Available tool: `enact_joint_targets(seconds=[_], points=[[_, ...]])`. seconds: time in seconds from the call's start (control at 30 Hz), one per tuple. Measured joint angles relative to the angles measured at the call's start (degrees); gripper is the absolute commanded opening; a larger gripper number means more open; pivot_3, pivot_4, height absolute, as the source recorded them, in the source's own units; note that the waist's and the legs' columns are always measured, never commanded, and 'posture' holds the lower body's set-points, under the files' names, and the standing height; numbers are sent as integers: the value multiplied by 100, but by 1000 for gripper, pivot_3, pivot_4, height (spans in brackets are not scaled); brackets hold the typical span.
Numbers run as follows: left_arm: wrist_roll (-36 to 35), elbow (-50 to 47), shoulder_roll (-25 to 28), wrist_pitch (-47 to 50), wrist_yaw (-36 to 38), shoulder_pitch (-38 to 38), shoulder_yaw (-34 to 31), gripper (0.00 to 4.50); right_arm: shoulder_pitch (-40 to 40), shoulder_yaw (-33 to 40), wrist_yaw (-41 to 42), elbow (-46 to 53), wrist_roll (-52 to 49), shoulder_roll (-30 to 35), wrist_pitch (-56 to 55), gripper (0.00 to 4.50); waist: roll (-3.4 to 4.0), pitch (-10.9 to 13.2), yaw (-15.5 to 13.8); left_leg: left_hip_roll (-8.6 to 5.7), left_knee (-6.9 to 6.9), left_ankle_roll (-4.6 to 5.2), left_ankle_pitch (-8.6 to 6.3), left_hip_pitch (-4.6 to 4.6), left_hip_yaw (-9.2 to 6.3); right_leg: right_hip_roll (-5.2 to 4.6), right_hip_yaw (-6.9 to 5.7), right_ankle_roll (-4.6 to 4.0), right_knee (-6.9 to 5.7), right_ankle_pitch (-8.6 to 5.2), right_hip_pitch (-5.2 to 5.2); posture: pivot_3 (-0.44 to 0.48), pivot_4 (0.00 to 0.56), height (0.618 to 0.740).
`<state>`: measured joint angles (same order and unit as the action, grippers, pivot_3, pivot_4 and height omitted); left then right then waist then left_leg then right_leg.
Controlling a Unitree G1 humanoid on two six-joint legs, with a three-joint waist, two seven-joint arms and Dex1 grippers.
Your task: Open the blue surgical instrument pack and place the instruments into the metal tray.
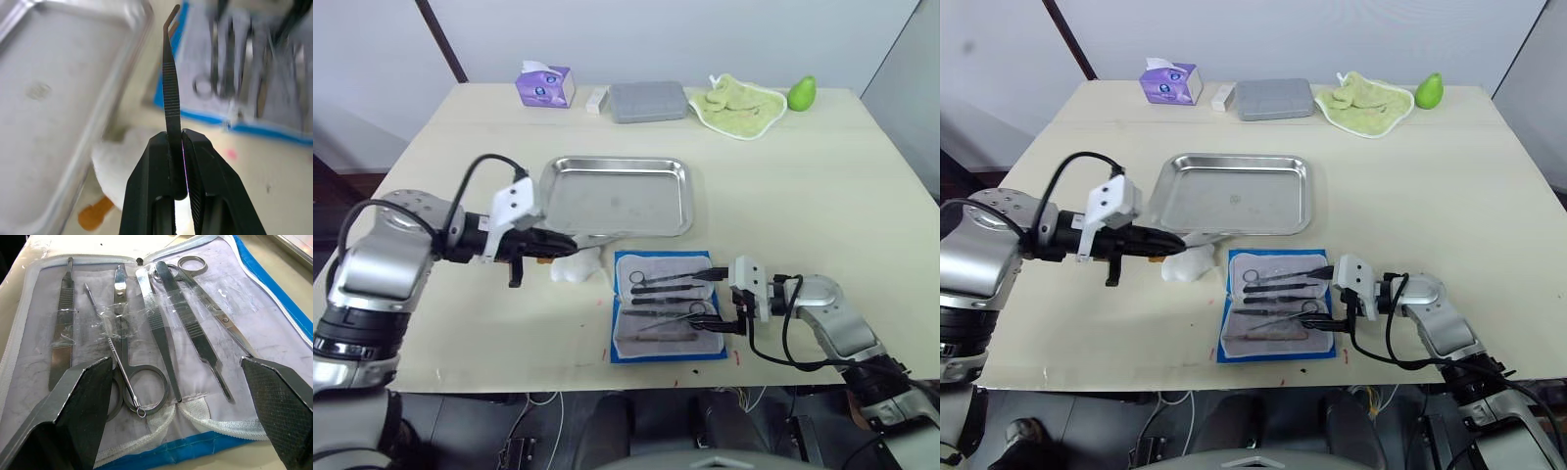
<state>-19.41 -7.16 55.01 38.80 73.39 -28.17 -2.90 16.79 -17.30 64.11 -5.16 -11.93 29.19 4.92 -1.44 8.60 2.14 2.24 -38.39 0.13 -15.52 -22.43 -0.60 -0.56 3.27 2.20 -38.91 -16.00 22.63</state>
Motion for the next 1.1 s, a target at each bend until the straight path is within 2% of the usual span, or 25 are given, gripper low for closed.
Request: enact_joint_targets(seconds=[0.17,0.23,0.27,0.3,0.43,0.6,0.8,1.1], points=[[-563,-275,-594,1404,-1189,-8,-624,66,0,2,34,1,-2,-3,0,4500,0,0,0,0,0,0,0,-2,-16,-2,-2,0,-1,0,0,0,150,740],[-555,-409,-1144,1965,-2110,-174,-905,66,-8,36,50,-12,-4,19,4,4500,-1,-1,-19,-4,-2,-1,0,-3,-35,-7,-7,1,-2,1,-1,0,150,740],[-497,-515,-1431,2196,-2657,-265,-984,66,-8,37,54,-15,-4,21,11,4500,-7,-4,-27,-5,-3,-1,0,-4,-40,-7,-10,1,-1,1,-3,0,150,740],[-476,-551,-1513,2282,-2850,-297,-992,66,-9,35,55,-13,-4,21,12,4500,-12,-7,-26,-6,-4,-1,0,-5,-43,-7,-10,1,-1,2,-4,0,150,740],[-47,-710,-2215,3161,-4405,-783,-1010,66,-10,33,61,-9,-12,20,22,4500,-13,-8,-32,-11,-3,-1,1,-8,-55,-12,-17,1,-2,2,-4,0,150,740],[361,-397,-2628,3486,-5521,-1193,-1008,66,-12,35,62,-7,-14,22,26,4500,-12,-8,-32,-13,-2,-3,1,-8,-61,-16,-22,1,-2,3,-5,0,150,740],[799,538,-2882,3319,-6276,-1314,-992,66,-2,38,65,-9,-15,23,45,4500,-11,-8,-32,-14,-2,-7,3,-9,-66,-23,-29,0,-2,3,-4,0,150,740],[976,1574,-3186,2772,-6533,-1574,-855,66,8,38,73,-6,-15,27,69,4500,-11,-9,-30,-17,-1,-32,18,-13,-71,-27,-35,0,-2,3,-4,0,150,740]])
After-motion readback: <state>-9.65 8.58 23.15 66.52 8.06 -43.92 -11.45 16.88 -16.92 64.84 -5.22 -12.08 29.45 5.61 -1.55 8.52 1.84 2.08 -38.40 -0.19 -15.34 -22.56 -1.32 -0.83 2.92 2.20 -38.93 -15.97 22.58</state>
